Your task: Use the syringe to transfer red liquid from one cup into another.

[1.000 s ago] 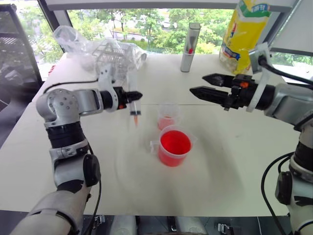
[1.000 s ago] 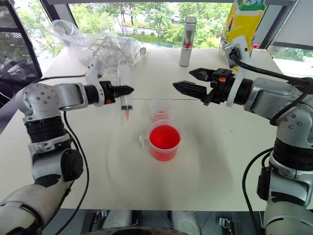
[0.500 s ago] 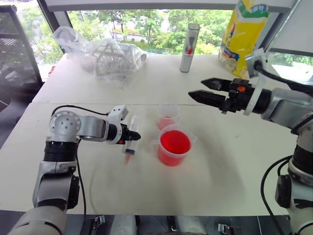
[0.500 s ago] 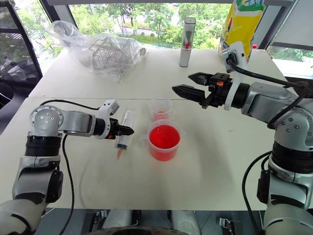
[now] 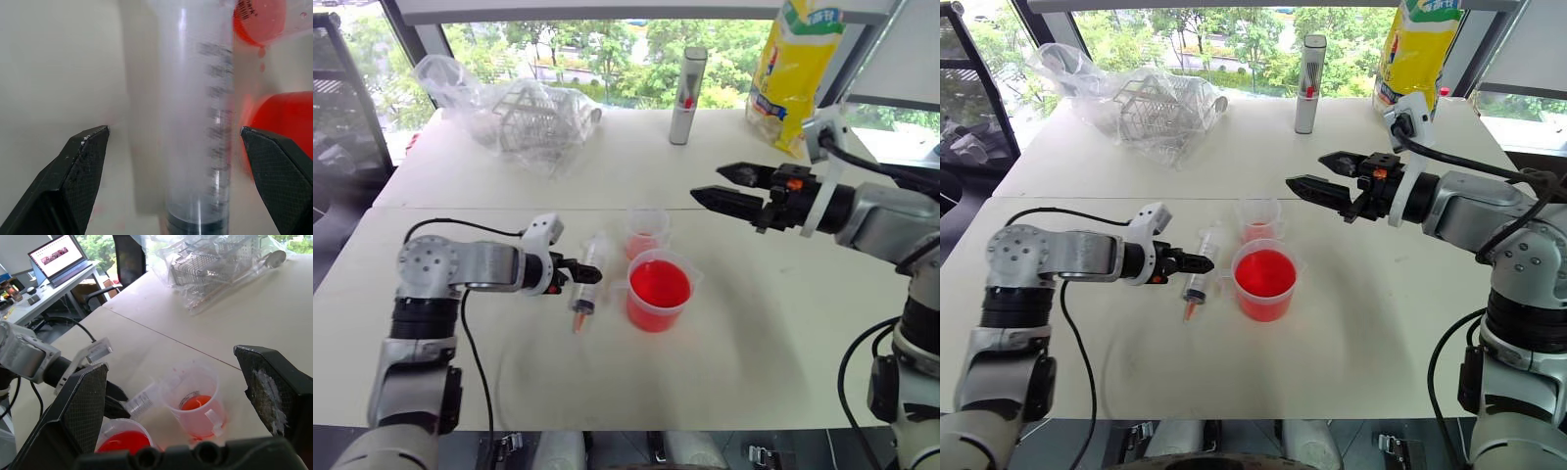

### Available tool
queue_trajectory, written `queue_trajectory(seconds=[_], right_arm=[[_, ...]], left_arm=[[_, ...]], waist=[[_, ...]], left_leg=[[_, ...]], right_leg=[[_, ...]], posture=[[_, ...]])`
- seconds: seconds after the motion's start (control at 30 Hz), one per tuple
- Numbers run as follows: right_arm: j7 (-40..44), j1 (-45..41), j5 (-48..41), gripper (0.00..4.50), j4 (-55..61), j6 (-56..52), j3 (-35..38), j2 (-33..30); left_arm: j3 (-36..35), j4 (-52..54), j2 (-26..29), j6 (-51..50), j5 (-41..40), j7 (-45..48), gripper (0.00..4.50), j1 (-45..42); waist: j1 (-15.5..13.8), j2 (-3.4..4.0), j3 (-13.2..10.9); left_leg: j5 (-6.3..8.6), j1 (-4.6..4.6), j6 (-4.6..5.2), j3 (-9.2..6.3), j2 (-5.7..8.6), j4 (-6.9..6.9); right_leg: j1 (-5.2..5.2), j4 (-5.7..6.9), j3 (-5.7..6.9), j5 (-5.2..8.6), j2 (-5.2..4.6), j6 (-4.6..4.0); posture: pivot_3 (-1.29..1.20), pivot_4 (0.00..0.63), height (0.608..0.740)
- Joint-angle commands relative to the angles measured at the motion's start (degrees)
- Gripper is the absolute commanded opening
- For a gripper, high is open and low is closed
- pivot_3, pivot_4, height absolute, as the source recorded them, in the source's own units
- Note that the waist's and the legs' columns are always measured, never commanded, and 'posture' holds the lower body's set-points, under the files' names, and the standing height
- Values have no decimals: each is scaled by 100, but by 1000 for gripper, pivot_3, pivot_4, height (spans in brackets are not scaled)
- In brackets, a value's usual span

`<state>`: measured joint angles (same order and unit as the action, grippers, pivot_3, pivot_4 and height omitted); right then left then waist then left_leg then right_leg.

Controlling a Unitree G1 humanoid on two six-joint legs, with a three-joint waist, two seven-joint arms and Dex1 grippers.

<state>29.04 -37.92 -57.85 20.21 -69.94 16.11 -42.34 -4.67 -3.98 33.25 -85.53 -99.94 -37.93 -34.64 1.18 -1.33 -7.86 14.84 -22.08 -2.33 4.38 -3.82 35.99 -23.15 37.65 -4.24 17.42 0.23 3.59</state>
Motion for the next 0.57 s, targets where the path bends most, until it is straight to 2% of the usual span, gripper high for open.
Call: queue_trajectory(seconds=[0.03,0.17,0.27,0.4,0.5,0.57], right_arm=[[150,81,-96,4500,209,96,183,-249],[507,495,142,4500,306,252,79,-676],[914,915,402,4500,449,566,-24,-1037],[1588,1524,884,4500,583,1152,-188,-1570],[2051,1858,1066,4500,649,1491,-227,-1849],[2328,2030,1202,4500,696,1699,-278,-1995]], left_arm=[[-67,699,502,263,-477,540,4458,92],[-363,1465,1122,355,-66,1908,4458,296],[-572,2187,1597,588,791,3576,4458,441],[-584,2846,2286,1944,2550,5907,4458,989],[-549,3080,2531,2702,3296,7057,4458,1413],[-544,3211,2626,2892,3500,7572,4458,1686]], waist=[[-19,-2,-1],[-43,-4,-1],[-38,-3,-1],[-14,0,-3],[-16,4,-5],[-15,4,-7]], left_leg=[[0,-2,0,0,0,1],[0,-11,-1,3,5,0],[3,-15,4,7,13,-1],[3,-14,5,13,16,-5],[4,-9,6,13,9,-7],[4,-12,7,14,5,-10]], right_leg=[[0,0,0,0,-2,0],[-2,-12,2,1,-6,-2],[1,-32,4,2,-10,-4],[1,-44,2,13,-7,-22],[5,-45,1,14,-4,-25],[0,-47,-1,15,-5,-28]], posture=[[0,150,740],[0,150,740],[0,150,740],[0,150,740],[0,150,740],[0,150,740]])
